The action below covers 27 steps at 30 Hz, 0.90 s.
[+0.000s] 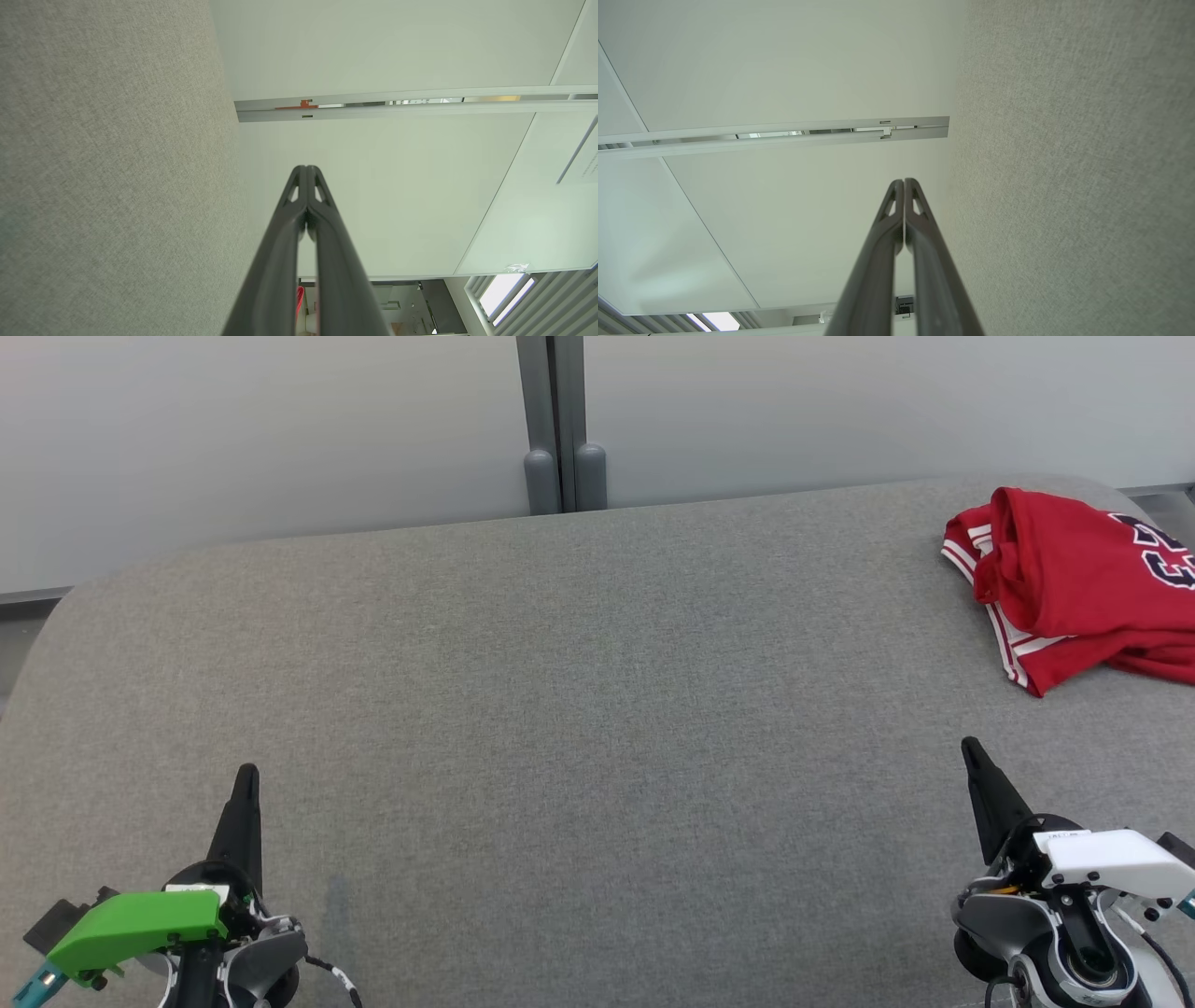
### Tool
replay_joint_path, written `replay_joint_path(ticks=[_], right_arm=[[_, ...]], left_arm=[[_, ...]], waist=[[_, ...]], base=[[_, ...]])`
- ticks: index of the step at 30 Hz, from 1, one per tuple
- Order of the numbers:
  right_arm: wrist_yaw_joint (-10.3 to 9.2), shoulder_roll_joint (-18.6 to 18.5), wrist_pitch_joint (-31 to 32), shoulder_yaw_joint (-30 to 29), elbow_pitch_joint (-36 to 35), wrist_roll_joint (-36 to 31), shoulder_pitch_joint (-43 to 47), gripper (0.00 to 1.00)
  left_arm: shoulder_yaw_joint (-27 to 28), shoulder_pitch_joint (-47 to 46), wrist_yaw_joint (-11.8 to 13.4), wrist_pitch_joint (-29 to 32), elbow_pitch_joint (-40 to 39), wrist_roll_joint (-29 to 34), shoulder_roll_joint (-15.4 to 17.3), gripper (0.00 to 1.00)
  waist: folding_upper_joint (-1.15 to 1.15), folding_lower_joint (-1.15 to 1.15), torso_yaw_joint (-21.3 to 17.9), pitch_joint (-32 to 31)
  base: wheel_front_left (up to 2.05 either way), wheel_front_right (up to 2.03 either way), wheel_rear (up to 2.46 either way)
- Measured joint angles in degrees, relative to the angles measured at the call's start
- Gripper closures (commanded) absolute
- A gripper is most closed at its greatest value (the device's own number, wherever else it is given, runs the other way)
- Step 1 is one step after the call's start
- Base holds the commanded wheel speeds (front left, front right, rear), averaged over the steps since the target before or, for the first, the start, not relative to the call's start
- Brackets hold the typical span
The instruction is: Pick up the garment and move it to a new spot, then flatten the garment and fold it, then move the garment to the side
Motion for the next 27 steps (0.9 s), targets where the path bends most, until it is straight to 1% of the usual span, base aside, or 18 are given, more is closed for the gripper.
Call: replay_joint_path(ticks=[27], right_arm=[[0.00,0.0,0.1,-0.1,0.0,0.0,0.0,1.00]], left_arm=[[0.0,0.0,0.0,0.0,0.0,0.0,0.0,1.00]], waist=[[0.00,0.00,0.0,0.0]], base=[[0.00,0.00,0.00]])
